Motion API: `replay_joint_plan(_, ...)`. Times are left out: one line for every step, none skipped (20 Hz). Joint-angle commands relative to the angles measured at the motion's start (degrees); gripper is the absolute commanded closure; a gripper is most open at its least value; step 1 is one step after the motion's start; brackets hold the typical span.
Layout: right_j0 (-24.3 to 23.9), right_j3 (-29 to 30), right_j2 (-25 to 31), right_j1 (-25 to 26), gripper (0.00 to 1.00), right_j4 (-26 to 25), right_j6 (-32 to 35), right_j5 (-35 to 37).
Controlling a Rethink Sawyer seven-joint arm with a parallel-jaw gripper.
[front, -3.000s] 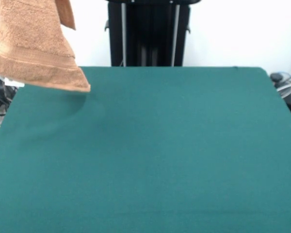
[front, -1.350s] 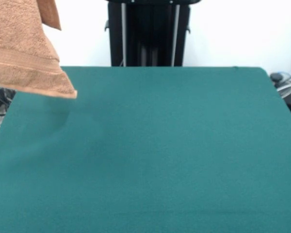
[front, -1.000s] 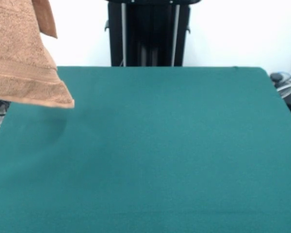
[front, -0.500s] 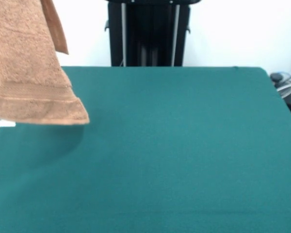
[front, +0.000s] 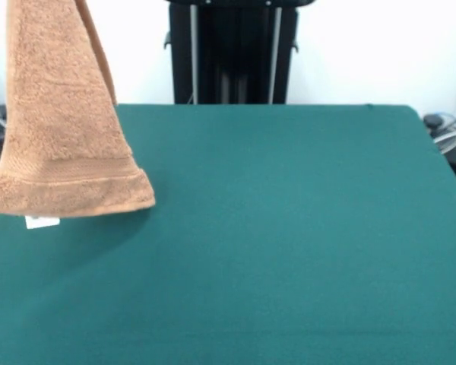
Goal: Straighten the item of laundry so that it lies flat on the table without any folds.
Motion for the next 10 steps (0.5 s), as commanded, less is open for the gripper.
replay_joint_plan(2.5, 4.3, -0.3, 1.9, 1.00, -2.1, 4.7, -7.6)
replay_joint_plan(2.6, 5.5, -0.5, 2.2, 1.00, -2.3, 5.0, -9.2)
replay_joint_plan(2.6, 6.2, -0.7, 2.1, 1.00, -2.3, 5.2, -10.2)
replay_joint_plan(2.7, 6.5, -0.8, 2.0, 1.00, -2.3, 5.3, -10.7)
replay_joint_plan(2.5, 7.2, -0.9, 1.5, 1.00, -2.1, 5.0, -11.1)
replay_joint_plan(2.3, 7.5, -1.1, 1.2, 1.00, -1.9, 4.8, -11.3)
replay_joint_plan(2.3, 8.1, -1.2, 1.2, 1.00, -1.9, 5.0, -12.1)
replay_joint_plan(2.4, 8.2, -1.3, 1.5, 1.00, -1.9, 5.1, -12.5)
replay_joint_plan(2.5, 8.5, -1.4, 1.8, 1.00, -2.0, 5.3, -13.0)
replay_joint_plan(2.6, 8.7, -1.4, 2.0, 1.00, -2.0, 5.6, -13.6)
